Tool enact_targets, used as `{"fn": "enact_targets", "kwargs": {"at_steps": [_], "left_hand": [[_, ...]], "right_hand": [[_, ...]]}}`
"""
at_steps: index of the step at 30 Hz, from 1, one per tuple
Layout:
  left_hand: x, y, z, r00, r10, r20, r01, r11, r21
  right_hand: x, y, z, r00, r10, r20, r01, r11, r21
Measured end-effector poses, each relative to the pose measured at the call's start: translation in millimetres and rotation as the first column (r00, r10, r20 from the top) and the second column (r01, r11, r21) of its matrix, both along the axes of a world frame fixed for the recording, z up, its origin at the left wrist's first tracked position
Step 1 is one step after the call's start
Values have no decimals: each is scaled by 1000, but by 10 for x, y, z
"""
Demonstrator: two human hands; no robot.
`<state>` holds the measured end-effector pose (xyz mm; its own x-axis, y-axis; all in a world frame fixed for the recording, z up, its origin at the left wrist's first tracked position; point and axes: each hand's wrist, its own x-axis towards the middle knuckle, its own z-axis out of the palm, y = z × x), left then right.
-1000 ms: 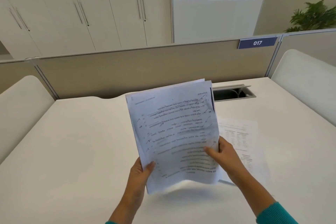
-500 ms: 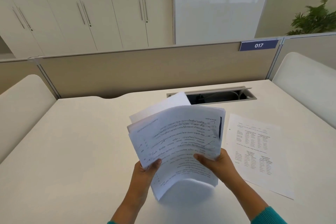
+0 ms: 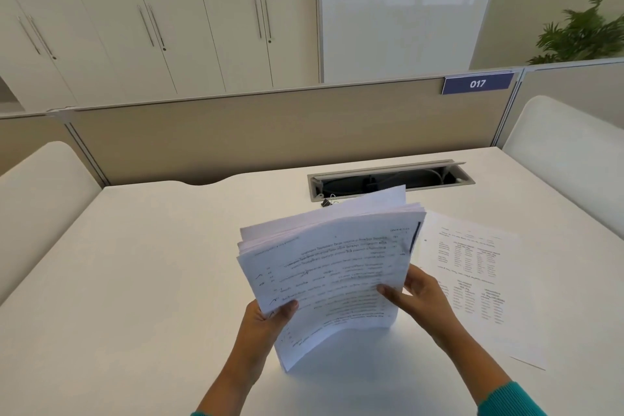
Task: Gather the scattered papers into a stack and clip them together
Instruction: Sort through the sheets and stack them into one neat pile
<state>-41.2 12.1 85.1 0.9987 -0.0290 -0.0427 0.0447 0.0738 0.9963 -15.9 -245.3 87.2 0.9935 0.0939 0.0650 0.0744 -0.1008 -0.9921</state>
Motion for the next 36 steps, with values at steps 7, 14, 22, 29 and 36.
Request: {"fn": "enact_targets", "kwargs": {"at_steps": [7,14,22,29,36], "left_hand": [[9,-58,122,998,14,58,-13,1000,-8],[-18,-52,-6,1000,0,11,0,1000,-7],[-127,-105,-486,983,83,-162,-63,990,125],[-81,-95,-551,964,96,-249,-66,990,124],[-83,-86,-704,924,71,-376,-37,995,96]], "right_hand": [[10,59,76,1000,8,29,-11,996,90],[-25,79,-163,1000,7,-23,-4,992,122],[-141,139,-752,983,-183,-23,176,970,-166],[-148,130,-743,983,-162,-88,147,977,-155],[-135,79,-738,967,-237,-93,168,868,-467]]}}
